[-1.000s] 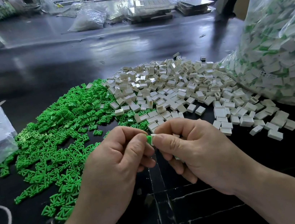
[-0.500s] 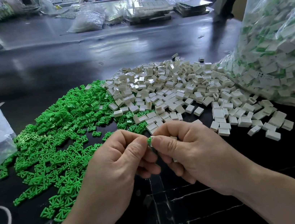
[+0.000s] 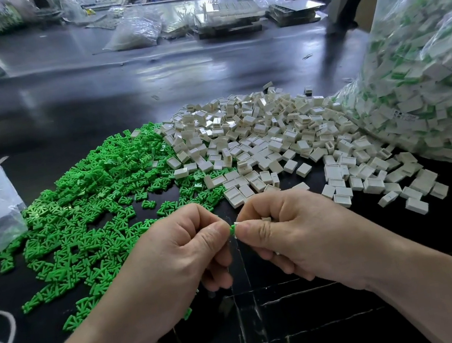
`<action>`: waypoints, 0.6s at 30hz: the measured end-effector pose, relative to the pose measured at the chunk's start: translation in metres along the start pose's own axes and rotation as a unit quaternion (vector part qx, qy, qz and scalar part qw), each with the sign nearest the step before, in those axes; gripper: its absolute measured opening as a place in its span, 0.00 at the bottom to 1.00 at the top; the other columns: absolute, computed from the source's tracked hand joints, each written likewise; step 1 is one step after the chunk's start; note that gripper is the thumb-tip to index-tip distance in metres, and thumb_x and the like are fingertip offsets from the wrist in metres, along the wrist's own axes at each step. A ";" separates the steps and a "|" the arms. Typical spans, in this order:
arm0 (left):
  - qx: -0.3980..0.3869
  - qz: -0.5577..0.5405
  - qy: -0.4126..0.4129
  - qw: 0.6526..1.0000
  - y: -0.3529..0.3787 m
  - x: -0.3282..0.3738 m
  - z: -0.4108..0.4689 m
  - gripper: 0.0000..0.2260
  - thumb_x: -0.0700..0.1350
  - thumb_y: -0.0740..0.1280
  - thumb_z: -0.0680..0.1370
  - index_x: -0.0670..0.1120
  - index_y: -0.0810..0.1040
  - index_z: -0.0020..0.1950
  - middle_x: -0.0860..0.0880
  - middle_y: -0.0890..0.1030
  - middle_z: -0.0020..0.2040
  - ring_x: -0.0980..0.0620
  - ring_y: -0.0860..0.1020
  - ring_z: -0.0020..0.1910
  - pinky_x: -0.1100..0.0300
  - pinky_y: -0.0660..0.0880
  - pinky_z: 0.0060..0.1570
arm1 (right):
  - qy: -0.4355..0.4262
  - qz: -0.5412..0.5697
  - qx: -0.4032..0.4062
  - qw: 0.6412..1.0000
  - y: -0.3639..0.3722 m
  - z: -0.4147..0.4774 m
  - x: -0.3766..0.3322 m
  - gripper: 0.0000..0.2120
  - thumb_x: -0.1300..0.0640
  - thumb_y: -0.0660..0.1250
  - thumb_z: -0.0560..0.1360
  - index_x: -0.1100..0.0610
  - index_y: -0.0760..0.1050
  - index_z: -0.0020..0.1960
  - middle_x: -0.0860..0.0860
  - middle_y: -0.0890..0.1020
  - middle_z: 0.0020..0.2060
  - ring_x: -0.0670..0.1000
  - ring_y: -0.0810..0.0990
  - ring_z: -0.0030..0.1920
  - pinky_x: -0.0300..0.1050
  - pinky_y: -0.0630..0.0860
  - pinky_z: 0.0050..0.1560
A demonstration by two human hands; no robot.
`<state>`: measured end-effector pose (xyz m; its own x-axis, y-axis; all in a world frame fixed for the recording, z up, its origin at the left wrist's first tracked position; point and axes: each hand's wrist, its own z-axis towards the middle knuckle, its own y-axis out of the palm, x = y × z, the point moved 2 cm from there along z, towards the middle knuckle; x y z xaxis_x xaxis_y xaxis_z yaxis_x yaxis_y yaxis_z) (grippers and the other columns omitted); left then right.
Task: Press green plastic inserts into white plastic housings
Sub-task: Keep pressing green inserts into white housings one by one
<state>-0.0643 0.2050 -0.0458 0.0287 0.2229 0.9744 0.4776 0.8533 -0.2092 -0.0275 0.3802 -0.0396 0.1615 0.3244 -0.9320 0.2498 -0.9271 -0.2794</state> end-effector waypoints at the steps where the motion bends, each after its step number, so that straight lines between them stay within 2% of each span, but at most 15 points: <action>1: -0.002 0.009 -0.002 1.000 0.001 0.000 0.000 0.09 0.45 0.66 0.78 0.50 0.79 0.38 0.47 0.81 0.31 0.50 0.80 0.28 0.63 0.74 0.28 | 0.006 -0.006 -0.002 1.000 0.001 -0.001 0.000 0.09 0.49 0.68 0.80 0.49 0.79 0.41 0.45 0.77 0.29 0.43 0.73 0.26 0.34 0.68 0.24; 7: 0.009 -0.076 -0.010 0.997 0.003 -0.003 0.001 0.08 0.51 0.67 0.72 0.49 0.81 0.39 0.47 0.81 0.33 0.50 0.80 0.29 0.64 0.74 0.29 | -0.012 0.040 0.044 0.998 0.008 -0.003 0.000 0.10 0.48 0.67 0.80 0.48 0.79 0.41 0.45 0.77 0.28 0.43 0.72 0.26 0.34 0.67 0.23; 10: 0.028 -0.069 0.023 0.997 0.008 -0.006 0.002 0.09 0.53 0.66 0.74 0.49 0.80 0.40 0.44 0.83 0.36 0.47 0.81 0.32 0.61 0.76 0.32 | -0.034 0.065 0.064 0.995 0.010 -0.001 -0.001 0.10 0.48 0.68 0.80 0.50 0.80 0.42 0.45 0.78 0.29 0.42 0.74 0.26 0.33 0.68 0.24; 12: 0.046 -0.044 0.047 0.997 0.007 -0.007 0.003 0.12 0.57 0.66 0.76 0.49 0.80 0.42 0.44 0.84 0.39 0.47 0.82 0.36 0.58 0.78 0.37 | -0.036 0.079 0.060 0.994 0.010 0.000 -0.003 0.10 0.48 0.67 0.80 0.50 0.80 0.42 0.45 0.78 0.30 0.43 0.74 0.27 0.35 0.68 0.23; 14: 0.076 -0.024 0.060 0.995 0.000 -0.008 0.003 0.20 0.65 0.62 0.76 0.50 0.81 0.45 0.46 0.84 0.42 0.49 0.83 0.42 0.56 0.79 0.42 | -0.027 0.092 0.025 0.995 0.011 0.000 -0.005 0.10 0.49 0.67 0.80 0.49 0.79 0.42 0.45 0.78 0.31 0.44 0.74 0.27 0.37 0.68 0.22; 15: 0.081 -0.045 0.060 0.994 -0.002 -0.008 0.003 0.23 0.68 0.60 0.75 0.50 0.82 0.47 0.46 0.84 0.45 0.47 0.83 0.46 0.53 0.79 0.45 | -0.024 0.095 -0.006 0.995 0.013 -0.002 -0.006 0.09 0.50 0.67 0.80 0.49 0.79 0.41 0.45 0.78 0.31 0.44 0.74 0.26 0.37 0.68 0.22; 16: 0.064 -0.110 0.046 0.991 -0.001 -0.009 0.002 0.27 0.69 0.59 0.74 0.47 0.82 0.49 0.43 0.84 0.48 0.44 0.83 0.49 0.48 0.79 0.47 | -0.023 0.092 -0.038 0.995 0.016 -0.004 -0.007 0.09 0.51 0.68 0.80 0.48 0.79 0.41 0.45 0.78 0.30 0.43 0.73 0.26 0.36 0.68 0.22; 18: -0.019 -0.267 -0.017 0.963 0.010 -0.003 -0.002 0.34 0.70 0.59 0.73 0.40 0.81 0.55 0.35 0.82 0.53 0.36 0.81 0.52 0.44 0.80 0.43 | -0.028 0.078 -0.080 0.993 0.026 -0.008 -0.011 0.09 0.51 0.69 0.80 0.49 0.79 0.41 0.46 0.78 0.30 0.43 0.73 0.25 0.34 0.68 0.22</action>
<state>-0.0580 0.2116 -0.0504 -0.2577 -0.2272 0.9391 0.4483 0.8329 0.3246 -0.0153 0.3541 -0.0344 0.1584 0.1635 -0.9738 0.3757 -0.9220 -0.0937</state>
